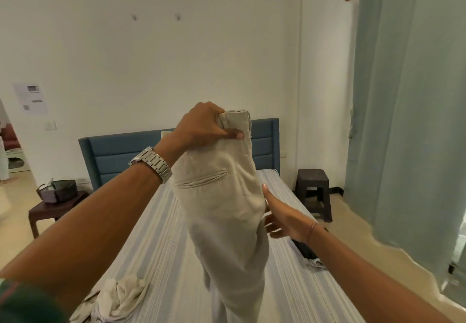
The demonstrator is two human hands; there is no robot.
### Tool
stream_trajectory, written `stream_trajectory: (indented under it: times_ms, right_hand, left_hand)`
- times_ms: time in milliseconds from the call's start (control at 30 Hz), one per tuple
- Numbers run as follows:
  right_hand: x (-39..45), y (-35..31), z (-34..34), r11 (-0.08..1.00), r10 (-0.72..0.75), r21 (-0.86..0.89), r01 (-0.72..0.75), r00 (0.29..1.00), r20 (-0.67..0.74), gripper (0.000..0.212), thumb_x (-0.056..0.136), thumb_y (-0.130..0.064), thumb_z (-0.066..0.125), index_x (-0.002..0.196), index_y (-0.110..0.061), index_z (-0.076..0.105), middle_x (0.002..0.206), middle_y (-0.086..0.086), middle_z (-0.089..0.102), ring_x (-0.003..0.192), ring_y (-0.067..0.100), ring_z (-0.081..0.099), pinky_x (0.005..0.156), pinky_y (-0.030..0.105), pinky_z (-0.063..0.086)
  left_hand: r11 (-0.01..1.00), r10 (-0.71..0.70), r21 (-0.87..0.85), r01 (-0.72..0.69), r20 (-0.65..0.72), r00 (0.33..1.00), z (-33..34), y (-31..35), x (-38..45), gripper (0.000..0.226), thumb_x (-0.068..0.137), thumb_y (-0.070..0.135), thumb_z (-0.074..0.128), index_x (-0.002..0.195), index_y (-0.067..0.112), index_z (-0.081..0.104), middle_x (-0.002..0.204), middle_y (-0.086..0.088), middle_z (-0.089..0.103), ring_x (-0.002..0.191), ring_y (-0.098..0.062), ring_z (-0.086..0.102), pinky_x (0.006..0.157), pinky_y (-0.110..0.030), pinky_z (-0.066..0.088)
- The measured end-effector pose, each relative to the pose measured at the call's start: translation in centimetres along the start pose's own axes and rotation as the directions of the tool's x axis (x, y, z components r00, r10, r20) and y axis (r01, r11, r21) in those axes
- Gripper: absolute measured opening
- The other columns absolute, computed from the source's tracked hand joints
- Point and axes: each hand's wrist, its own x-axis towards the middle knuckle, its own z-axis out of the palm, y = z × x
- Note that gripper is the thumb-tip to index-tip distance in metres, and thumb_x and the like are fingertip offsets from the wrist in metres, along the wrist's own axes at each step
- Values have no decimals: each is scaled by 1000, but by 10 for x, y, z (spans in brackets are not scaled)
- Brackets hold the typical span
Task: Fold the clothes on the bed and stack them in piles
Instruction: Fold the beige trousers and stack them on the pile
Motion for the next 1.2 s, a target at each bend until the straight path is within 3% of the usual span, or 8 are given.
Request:
stream_trajectory:
  times_ms: [167, 300, 367, 467, 600, 867, 1000, 1200]
  right_hand:
    - [3, -10, 16, 875, -274, 429, 224, 960, 57, 73, 94, -74, 34, 146, -26, 52, 124, 3, 72, 115, 20, 68, 104, 38, 50]
    - [-7, -21, 19, 796, -245, 571, 200, 970, 1, 64, 101, -63, 36, 139, -15, 54, 63, -3, 69, 52, 7, 62, 55, 22, 49]
    - [-14, -23, 22, 804, -226, 574, 152, 972, 59, 72, 98, -69, 37, 135, -12, 60, 81, 6, 76, 72, 14, 72, 72, 31, 59]
    - [-20, -26, 27, 839, -208, 536, 88, 964, 167, 82, 91, -82, 30, 122, -21, 75, 128, 8, 71, 122, 29, 65, 112, 49, 44]
    - [-27, -37, 30, 756, -298, 640, 135, 942, 153, 88, 93, -82, 21, 136, -18, 64, 136, 9, 66, 127, 31, 62, 111, 47, 45]
    - [-50, -72, -4, 489, -488, 734, 470, 846, -216, 52, 99, -54, 53, 137, -20, 59, 125, 13, 71, 116, 31, 68, 99, 47, 53]
    - [-68, -99, -19, 515, -569, 620, 592, 777, -270, 46, 99, -46, 59, 124, -9, 70, 98, 11, 72, 90, 23, 69, 75, 32, 57]
    - [-71, -97, -16, 616, -580, 562, 552, 801, -151, 42, 100, -40, 58, 132, -14, 67, 124, 9, 70, 111, 26, 66, 97, 40, 51]
  left_hand:
    - [999, 7, 53, -5, -39, 999, -12, 1, 1, 83, 52, 88, 65, 63, 6, 63, 61, -10, 62, 53, -17, 47, 57, -45, 45]
    - [998, 13, 64, -8, -82, 997, -28, 2, -1, 83, 56, 86, 71, 64, 4, 63, 63, -13, 62, 54, -17, 46, 58, -42, 42]
    - [996, 23, 87, -15, -97, 995, -38, 3, -2, 85, 55, 87, 68, 63, 2, 61, 61, -14, 59, 54, -18, 44, 57, -45, 43]
    - [992, 44, 121, -32, -98, 994, -52, 4, -4, 84, 54, 88, 66, 56, 5, 50, 53, -3, 44, 53, -15, 35, 55, -40, 34]
    - [990, 67, 132, -54, -101, 993, -65, 6, -9, 82, 57, 84, 69, 54, 5, 48, 52, 1, 40, 51, -14, 32, 54, -36, 31]
    - [995, 5, 94, 19, -253, 967, -116, 10, -15, 71, 67, 67, 82, 56, 9, 44, 59, -3, 34, 54, -14, 30, 55, -34, 26]
    - [997, -40, 45, 57, -320, 947, -134, 12, -15, 70, 66, 72, 80, 60, 9, 50, 62, -4, 38, 57, -16, 35, 54, -34, 27]
    - [991, -98, 51, 120, -311, 945, -133, 15, -21, 66, 65, 69, 82, 59, 13, 46, 62, -2, 35, 57, -14, 33, 52, -32, 26]
